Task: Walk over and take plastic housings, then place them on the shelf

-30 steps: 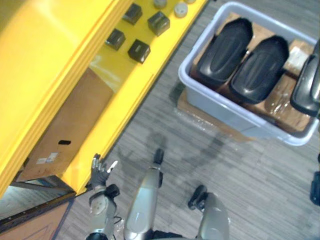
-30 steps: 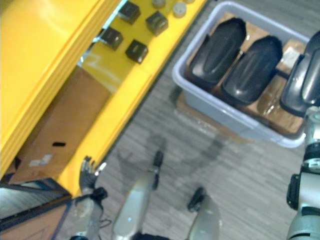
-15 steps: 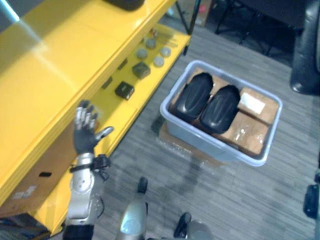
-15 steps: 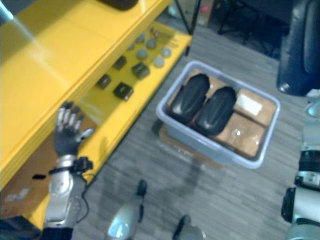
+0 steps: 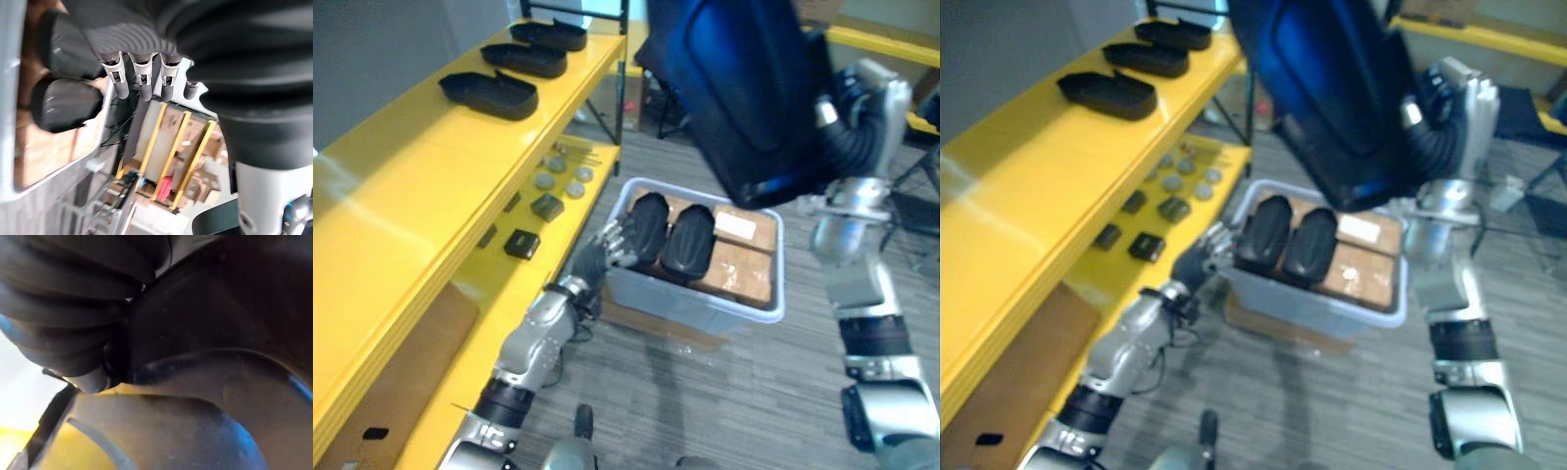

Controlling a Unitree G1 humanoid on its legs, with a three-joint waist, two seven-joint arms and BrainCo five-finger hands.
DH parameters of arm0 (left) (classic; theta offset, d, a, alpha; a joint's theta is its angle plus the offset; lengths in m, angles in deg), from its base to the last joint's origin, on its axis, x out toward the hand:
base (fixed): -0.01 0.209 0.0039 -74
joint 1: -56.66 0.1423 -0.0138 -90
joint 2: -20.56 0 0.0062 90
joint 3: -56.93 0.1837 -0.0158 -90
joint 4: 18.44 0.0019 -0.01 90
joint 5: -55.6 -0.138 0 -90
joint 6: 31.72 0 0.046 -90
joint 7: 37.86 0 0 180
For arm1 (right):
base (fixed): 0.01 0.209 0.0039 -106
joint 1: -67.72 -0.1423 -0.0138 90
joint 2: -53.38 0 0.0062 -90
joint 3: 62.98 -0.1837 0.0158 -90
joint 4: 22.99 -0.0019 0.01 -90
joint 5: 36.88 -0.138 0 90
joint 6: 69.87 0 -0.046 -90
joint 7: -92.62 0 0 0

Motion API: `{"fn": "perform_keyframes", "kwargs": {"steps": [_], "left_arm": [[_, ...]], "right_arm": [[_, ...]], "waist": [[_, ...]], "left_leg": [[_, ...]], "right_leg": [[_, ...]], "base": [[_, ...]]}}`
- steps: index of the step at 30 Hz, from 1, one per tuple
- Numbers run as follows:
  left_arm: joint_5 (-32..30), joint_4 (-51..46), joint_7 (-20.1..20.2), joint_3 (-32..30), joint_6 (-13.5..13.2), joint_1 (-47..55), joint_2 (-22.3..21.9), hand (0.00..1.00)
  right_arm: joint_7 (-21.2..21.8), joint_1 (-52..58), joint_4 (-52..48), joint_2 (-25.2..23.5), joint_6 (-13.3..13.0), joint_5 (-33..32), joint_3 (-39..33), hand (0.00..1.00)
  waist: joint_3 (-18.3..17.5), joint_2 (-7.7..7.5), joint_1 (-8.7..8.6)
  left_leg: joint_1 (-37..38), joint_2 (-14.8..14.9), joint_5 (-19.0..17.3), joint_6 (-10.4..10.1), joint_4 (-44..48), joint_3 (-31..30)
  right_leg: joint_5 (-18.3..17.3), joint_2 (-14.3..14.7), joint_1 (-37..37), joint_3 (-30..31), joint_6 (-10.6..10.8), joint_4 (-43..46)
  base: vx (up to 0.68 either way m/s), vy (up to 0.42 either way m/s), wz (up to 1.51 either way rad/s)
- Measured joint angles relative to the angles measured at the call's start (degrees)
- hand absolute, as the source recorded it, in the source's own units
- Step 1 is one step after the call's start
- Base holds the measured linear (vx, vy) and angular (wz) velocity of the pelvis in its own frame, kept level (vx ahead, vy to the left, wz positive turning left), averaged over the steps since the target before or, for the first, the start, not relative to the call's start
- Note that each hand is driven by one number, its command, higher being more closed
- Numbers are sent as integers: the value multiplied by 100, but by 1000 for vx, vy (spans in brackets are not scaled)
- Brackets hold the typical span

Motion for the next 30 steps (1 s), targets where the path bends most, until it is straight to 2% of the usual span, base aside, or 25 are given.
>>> {"fn": "perform_keyframes", "kwargs": {"steps": [2,4,6,10,11,16,19,21,30], "left_arm": [[190,87,-98,137,-19,0,-68,0],[194,154,-172,249,-162,0,-158,0],[195,179,-304,334,-287,0,-209,0],[415,194,-565,435,-483,0,-237,0],[546,225,-644,436,-600,0,-249,0],[834,238,-827,566,-838,0,-268,0],[888,296,-851,601,-875,1,-441,0],[1076,492,-862,636,-901,2,-468,0],[1004,667,-1090,900,-1000,174,-468,0]], "right_arm": [[101,196,9,-25,-2,9,118,100],[180,285,50,-94,0,91,168,100],[203,298,127,-188,0,187,183,100],[202,398,385,-306,2,228,232,100],[203,413,536,-409,5,235,301,100],[203,631,617,-692,-3,339,495,100],[197,768,809,-754,-5,367,627,100],[188,818,878,-878,-12,381,803,100],[-36,1023,1005,-1326,-100,195,1196,100]], "waist": [[-59,99,-14],[-110,168,-15],[-138,147,-24],[-228,15,-21],[-266,-36,-24],[-286,-61,-26],[-288,-57,-8],[-290,-54,-19],[-324,-108,10]], "left_leg": [[-9,56,16,-22,0,18],[-11,159,93,-89,1,70],[-13,200,150,-109,1,122],[-59,178,172,-119,5,113],[-57,161,176,-117,13,115],[-50,164,233,-118,6,-4],[-55,183,207,-89,1,-64],[-52,206,193,-104,1,-62],[-75,147,223,-71,3,-48]], "right_leg": [[5,75,-15,-2,-8,-57],[29,132,-13,4,-38,-118],[74,167,-12,11,-26,-153],[157,179,3,8,4,-208],[157,155,12,11,4,-209],[146,184,81,-36,-14,-203],[87,235,95,-99,-96,-155],[86,248,79,-95,-94,-169],[168,183,102,-68,-26,-289]], "base": [[-81,-42,-4],[-24,-45,-12],[27,-35,-11],[68,-22,4],[47,-7,4],[-16,-5,9],[-98,-2,13],[-145,22,0],[-20,14,1]]}}
